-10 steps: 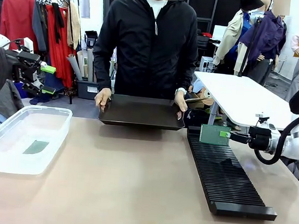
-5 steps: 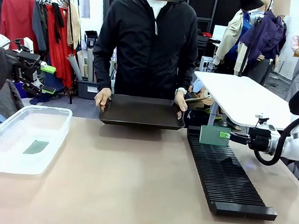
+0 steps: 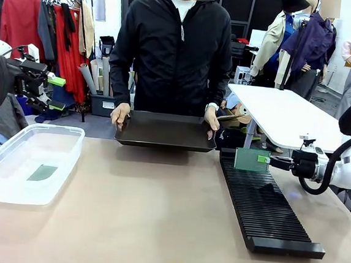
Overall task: Sort PCBs into racks and boxes based on the side picked up.
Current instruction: If the short side of the Blank PCB is picked up, insert it into the PCB Rack ; if the long side is picked up, place it in the Organizing box.
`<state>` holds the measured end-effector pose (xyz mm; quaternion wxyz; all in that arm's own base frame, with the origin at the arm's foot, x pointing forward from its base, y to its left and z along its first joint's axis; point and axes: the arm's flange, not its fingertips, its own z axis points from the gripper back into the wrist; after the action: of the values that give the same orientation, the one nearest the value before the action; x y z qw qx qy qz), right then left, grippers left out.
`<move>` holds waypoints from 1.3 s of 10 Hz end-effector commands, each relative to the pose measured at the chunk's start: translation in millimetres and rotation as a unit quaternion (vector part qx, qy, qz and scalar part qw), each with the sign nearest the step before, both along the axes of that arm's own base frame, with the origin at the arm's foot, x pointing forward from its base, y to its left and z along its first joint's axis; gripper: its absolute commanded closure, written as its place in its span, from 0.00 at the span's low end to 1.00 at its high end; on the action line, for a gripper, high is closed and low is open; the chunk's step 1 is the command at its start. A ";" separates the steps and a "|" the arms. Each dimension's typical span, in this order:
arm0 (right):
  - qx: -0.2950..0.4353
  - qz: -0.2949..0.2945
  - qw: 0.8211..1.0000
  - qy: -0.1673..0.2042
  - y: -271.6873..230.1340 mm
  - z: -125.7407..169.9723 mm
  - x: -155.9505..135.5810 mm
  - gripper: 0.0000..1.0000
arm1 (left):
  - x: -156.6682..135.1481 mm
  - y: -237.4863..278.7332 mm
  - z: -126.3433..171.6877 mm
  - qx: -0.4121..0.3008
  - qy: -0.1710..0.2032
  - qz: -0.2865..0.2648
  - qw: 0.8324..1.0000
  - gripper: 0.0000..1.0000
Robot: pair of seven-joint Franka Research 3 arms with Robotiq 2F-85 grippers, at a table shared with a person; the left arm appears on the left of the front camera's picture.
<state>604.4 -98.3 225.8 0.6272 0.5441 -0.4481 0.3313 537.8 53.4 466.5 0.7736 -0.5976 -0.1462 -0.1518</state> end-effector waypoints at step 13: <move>-0.007 -0.009 0.999 -0.036 -5.7 -17.9 14.8 1.00 | -0.2 0.7 1.2 0.004 0.001 -0.001 1.000 0.00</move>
<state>612.8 -102.6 209.6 0.6255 0.5304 -0.4582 0.3427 537.8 53.4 466.5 0.7736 -0.5976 -0.1462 -0.1518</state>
